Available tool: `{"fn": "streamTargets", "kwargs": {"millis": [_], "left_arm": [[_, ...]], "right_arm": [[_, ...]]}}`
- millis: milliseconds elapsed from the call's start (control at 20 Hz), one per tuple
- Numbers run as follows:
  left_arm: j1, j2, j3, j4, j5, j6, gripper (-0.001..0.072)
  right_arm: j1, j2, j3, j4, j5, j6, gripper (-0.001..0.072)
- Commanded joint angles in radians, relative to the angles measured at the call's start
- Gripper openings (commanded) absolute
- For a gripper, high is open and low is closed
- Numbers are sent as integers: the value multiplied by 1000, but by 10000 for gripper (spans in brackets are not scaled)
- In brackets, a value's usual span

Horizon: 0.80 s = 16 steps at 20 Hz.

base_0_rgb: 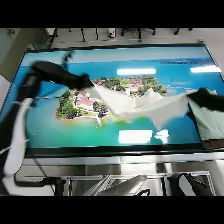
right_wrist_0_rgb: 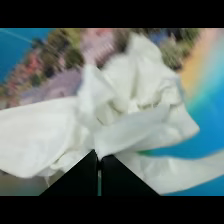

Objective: Fold the shirts.

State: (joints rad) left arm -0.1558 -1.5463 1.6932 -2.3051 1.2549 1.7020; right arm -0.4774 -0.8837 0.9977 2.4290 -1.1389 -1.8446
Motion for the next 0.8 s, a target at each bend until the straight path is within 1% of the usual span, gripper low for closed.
{"fn": "streamTargets", "kwargs": {"millis": [0,100,150,250,300,400,550,650,700,750], "left_arm": [[138,388,139,13,-101,-82,23],[231,578,224,26,-181,-89,23],[275,649,266,45,-192,-89,23],[374,751,348,87,-177,-89,23],[433,789,379,117,-167,-88,23],[550,843,384,158,-163,-87,23],[676,885,273,148,-148,-78,23],[698,859,174,50,-117,-47,23],[697,825,122,-7,-99,-19,23],[680,782,74,-43,-80,-8,23]], "right_arm": [[-1,83,379,104,-45,-26,24],[-1,97,629,103,-14,-26,24],[-1,97,745,95,8,-26,24],[0,96,910,83,68,-26,23],[0,96,959,80,94,-26,23],[0,98,1003,79,127,-26,23],[2,71,1002,82,114,-26,23],[10,21,1001,94,76,-26,23],[30,-19,1001,93,45,-26,23],[66,-68,995,92,9,-26,23]]}}
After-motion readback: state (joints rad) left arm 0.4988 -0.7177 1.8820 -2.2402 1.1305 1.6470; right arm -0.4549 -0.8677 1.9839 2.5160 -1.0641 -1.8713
